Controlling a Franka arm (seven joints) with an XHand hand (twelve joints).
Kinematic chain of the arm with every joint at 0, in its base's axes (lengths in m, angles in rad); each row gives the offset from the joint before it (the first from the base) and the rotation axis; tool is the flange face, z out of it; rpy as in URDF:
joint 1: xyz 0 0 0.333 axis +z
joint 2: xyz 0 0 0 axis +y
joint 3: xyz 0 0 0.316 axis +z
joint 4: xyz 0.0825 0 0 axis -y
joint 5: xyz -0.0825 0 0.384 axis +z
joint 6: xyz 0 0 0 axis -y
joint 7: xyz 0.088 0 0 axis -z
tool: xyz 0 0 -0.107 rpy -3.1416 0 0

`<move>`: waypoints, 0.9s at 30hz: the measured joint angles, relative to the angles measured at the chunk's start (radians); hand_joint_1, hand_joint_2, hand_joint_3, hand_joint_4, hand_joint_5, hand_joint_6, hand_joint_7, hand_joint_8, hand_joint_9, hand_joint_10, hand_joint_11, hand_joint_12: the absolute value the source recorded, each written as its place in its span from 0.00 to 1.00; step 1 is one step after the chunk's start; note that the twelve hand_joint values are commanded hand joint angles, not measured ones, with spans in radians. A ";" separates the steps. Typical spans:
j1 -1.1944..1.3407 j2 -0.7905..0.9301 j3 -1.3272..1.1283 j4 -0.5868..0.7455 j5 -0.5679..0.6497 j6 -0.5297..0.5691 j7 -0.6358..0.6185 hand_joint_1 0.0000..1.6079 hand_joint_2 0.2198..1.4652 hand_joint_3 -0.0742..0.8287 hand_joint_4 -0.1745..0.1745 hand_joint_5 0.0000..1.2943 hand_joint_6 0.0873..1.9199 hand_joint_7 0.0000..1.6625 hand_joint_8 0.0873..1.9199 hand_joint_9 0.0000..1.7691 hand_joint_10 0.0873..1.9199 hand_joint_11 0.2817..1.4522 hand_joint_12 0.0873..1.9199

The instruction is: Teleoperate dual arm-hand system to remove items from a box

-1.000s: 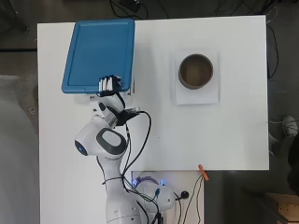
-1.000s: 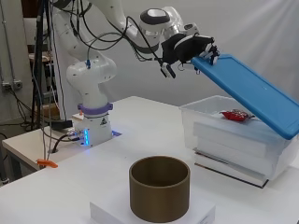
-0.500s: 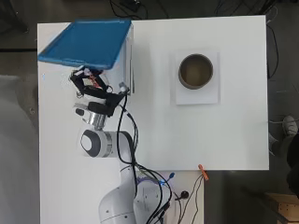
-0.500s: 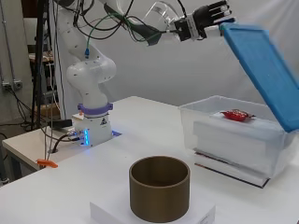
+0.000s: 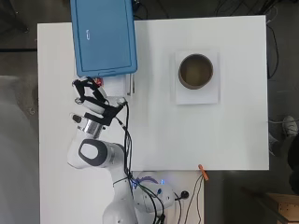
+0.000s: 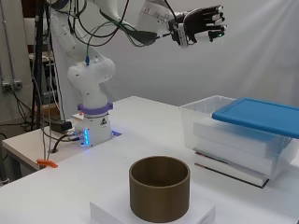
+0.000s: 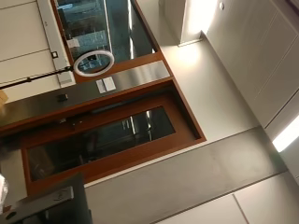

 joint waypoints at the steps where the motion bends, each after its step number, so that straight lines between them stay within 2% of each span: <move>1: 0.005 -0.006 -0.004 -0.003 0.035 0.009 -0.033 0.60 0.77 0.08 1.00 0.66 0.63 0.54 1.00 0.54 0.96 0.31 0.83; 2: 0.008 -0.011 -0.008 -0.005 0.057 0.011 -0.060 0.60 0.78 0.09 1.00 0.64 0.65 0.54 1.00 0.54 0.95 0.30 0.81; 3: 0.012 -0.016 -0.013 -0.010 0.074 0.015 -0.083 0.61 0.78 0.09 1.00 0.62 0.76 0.54 1.00 0.54 0.96 0.30 0.81; 4: 0.015 -0.020 -0.021 -0.016 0.091 0.020 -0.100 0.60 0.79 0.09 1.00 0.61 0.75 0.56 1.00 0.58 0.97 0.34 0.84; 6: 0.025 -0.022 -0.034 -0.008 0.142 0.021 -0.117 0.47 0.74 0.08 0.73 0.58 0.31 0.57 1.00 0.58 0.98 0.34 0.88; 7: 0.030 -0.025 -0.038 0.005 0.192 0.008 -0.135 0.43 0.72 0.08 0.66 0.60 0.16 0.56 0.99 0.59 0.98 0.35 0.89; 8: 0.036 -0.031 -0.042 0.019 0.269 -0.014 -0.169 0.42 0.71 0.08 0.62 0.62 0.06 0.57 0.99 0.61 0.99 0.38 0.91; 9: 0.042 -0.036 -0.048 0.028 0.391 -0.043 -0.220 0.42 0.71 0.08 0.60 0.64 0.01 0.58 0.99 0.63 1.00 0.40 0.92; 11: 0.052 -0.048 -0.064 0.033 0.639 -0.085 -0.303 0.40 0.71 0.08 0.62 0.67 0.00 0.57 0.85 0.60 0.90 0.33 0.83; 12: 0.056 -0.055 -0.074 0.033 0.775 -0.104 -0.338 0.40 0.71 0.08 0.62 0.68 0.00 0.59 0.83 0.61 0.89 0.35 0.84; 14: 0.066 -0.078 -0.109 0.021 1.138 -0.147 -0.424 0.43 0.71 0.08 0.62 0.69 0.00 0.63 0.95 0.69 0.96 0.49 0.93; 15: 0.068 -0.086 -0.126 0.013 1.294 -0.166 -0.460 0.42 0.71 0.08 0.64 0.66 0.00 0.58 0.80 0.62 0.84 0.39 0.82; 16: 0.069 -0.090 -0.140 0.005 1.401 -0.177 -0.485 0.39 0.71 0.08 0.69 0.63 0.00 0.51 0.51 0.53 0.56 0.30 0.55; 17: 0.067 -0.091 -0.152 -0.001 1.498 -0.197 -0.507 0.36 0.70 0.08 0.73 0.60 0.00 0.46 0.28 0.48 0.31 0.25 0.31; 18: 0.063 -0.085 -0.156 0.000 1.531 -0.217 -0.512 0.34 0.70 0.08 0.76 0.58 0.00 0.45 0.12 0.46 0.15 0.24 0.15; 19: 0.056 -0.075 -0.162 0.005 1.542 -0.245 -0.518 0.33 0.70 0.08 0.77 0.57 0.00 0.45 0.04 0.45 0.05 0.24 0.06; 20: 0.045 -0.059 -0.170 0.015 1.516 -0.274 -0.540 0.32 0.69 0.08 0.77 0.56 0.00 0.44 0.00 0.45 0.00 0.25 0.01; 23: 0.018 -0.003 -0.172 0.053 1.387 -0.328 -0.581 0.32 0.69 0.08 0.76 0.51 0.00 0.40 0.00 0.39 0.00 0.21 0.00; 27: -0.013 0.088 -0.169 0.105 1.248 -0.375 -0.600 0.34 0.69 0.08 0.73 0.48 0.00 0.42 0.00 0.41 0.00 0.22 0.00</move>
